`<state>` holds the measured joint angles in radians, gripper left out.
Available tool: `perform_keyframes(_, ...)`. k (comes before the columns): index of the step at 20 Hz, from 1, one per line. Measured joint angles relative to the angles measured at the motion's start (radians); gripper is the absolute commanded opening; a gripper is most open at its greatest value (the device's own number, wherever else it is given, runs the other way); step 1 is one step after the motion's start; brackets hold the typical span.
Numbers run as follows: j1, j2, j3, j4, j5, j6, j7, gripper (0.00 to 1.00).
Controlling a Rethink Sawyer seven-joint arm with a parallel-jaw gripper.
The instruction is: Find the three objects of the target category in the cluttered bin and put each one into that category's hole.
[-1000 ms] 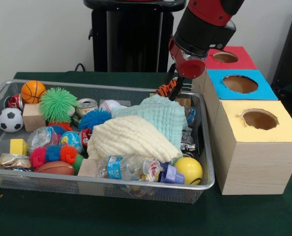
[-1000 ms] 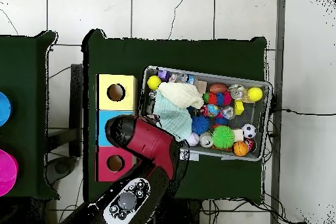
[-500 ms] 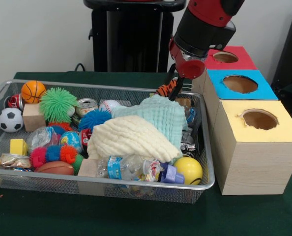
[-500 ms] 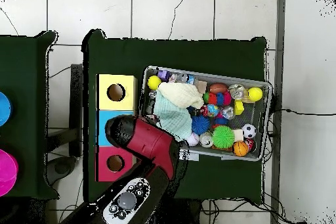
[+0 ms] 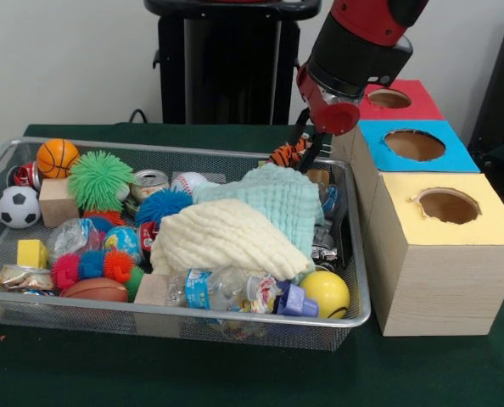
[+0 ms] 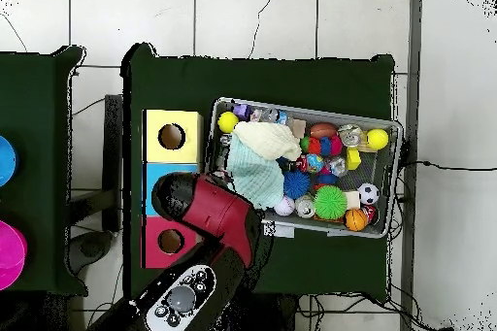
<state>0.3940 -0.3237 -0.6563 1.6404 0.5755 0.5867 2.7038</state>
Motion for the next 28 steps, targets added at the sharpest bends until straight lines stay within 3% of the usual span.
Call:
perform_keyframes(16,0.036,0.000,0.005,0.010,0.000,0.000,0.000,1.00)
perform_keyframes(28,0.043,-0.012,0.008,0.071,0.000,-0.003,0.000,1.00)
